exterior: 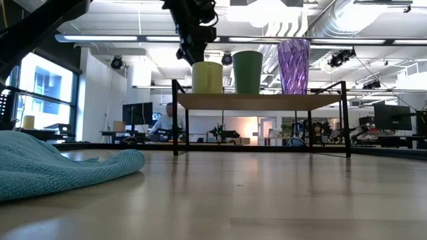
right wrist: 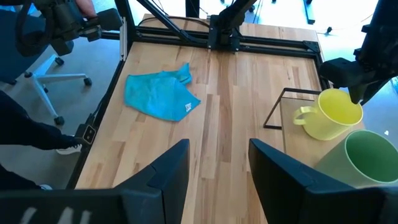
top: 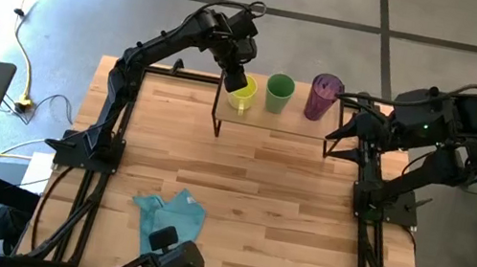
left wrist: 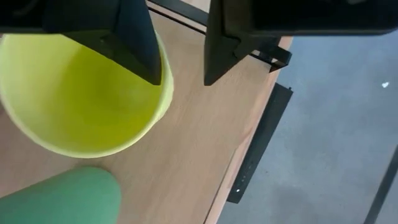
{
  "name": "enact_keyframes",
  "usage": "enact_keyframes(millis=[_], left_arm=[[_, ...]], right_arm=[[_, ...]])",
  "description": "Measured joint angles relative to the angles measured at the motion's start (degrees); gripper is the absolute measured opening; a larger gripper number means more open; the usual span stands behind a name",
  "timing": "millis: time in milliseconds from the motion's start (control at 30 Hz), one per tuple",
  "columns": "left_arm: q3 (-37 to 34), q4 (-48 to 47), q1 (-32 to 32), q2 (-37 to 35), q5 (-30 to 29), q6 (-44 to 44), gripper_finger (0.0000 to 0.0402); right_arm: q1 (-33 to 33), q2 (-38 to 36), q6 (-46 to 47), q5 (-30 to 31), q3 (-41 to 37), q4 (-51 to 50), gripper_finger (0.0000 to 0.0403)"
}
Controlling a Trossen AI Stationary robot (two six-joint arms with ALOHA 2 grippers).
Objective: Stack small to large cups/mugs on shelf
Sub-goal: Put the yellow mug on the shelf, then return to Home Position
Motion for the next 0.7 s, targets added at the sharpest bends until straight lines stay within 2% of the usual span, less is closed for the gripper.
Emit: enact_keyframes(millis=[200,367,700], left_arm=[[0.0,0.0,0.02,0.0,-0.41,-0.14,0.0135],[0.0,0.44,0.02,0.0,-2.05,-0.59,0.0131],[0.0,1.53,0.02,0.0,-1.18,-0.79,0.0124]], right_arm=[[0.02,0.0,0.0,0.0,0.0,0.0,0.0155],[0.02,0.0,0.0,-0.02,0.0,0.0,0.0155],[0.02,0.0,0.63,-0.02,0.0,-0.96,0.0155]])
